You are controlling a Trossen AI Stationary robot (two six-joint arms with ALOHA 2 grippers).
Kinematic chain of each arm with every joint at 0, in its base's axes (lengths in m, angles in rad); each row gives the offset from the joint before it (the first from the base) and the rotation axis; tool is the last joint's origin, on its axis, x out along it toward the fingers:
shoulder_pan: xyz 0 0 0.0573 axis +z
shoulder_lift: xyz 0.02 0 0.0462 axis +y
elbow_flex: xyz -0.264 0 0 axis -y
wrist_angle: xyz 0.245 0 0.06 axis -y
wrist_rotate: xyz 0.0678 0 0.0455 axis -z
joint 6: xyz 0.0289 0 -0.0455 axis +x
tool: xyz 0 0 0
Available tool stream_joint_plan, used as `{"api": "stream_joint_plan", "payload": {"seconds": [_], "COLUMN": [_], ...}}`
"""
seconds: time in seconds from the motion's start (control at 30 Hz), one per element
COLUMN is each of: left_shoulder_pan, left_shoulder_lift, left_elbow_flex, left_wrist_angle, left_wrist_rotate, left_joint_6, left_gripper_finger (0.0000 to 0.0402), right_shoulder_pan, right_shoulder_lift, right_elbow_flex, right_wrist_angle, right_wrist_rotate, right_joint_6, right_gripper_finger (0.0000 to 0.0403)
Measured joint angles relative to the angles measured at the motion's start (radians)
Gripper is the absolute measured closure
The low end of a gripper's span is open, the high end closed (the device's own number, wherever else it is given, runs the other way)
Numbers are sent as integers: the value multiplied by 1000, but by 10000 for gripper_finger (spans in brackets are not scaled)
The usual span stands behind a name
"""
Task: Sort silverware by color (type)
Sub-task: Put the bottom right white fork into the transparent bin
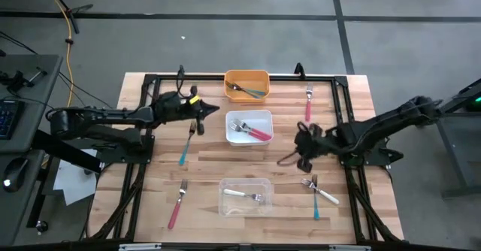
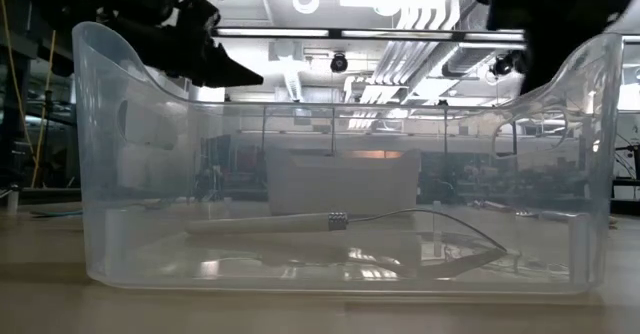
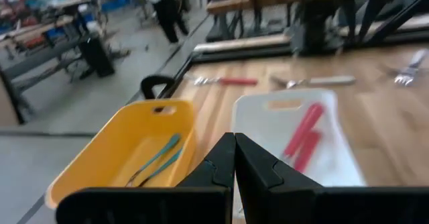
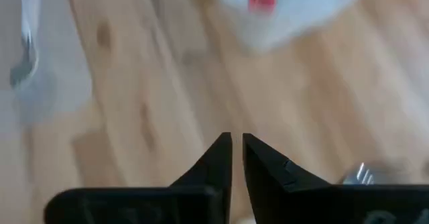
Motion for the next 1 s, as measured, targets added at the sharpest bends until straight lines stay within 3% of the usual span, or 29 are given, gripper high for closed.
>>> {"api": "stream_joint_plan", "payload": {"seconds": [0.2,0.47,0.7,1.0], "left_shoulder_pan": [-68,-121,-139,-158], "left_shoulder_lift": [-4,-4,-4,-4], "left_elbow_flex": [-59,-75,-75,-75], "left_wrist_angle": [120,173,172,169], "left_wrist_rotate": [-18,-36,-64,-82], "left_joint_6": [-40,-29,-22,-22], "left_gripper_finger": [401,401,401,401], "right_shoulder_pan": [192,378,407,404], "right_shoulder_lift": [131,281,386,469], "right_elbow_flex": [85,90,90,90], "right_wrist_angle": [-170,-232,-202,-141], "right_wrist_rotate": [-88,-281,-302,-300], "right_joint_6": [279,564,631,583], "right_gripper_finger": [330,271,235,242]}}
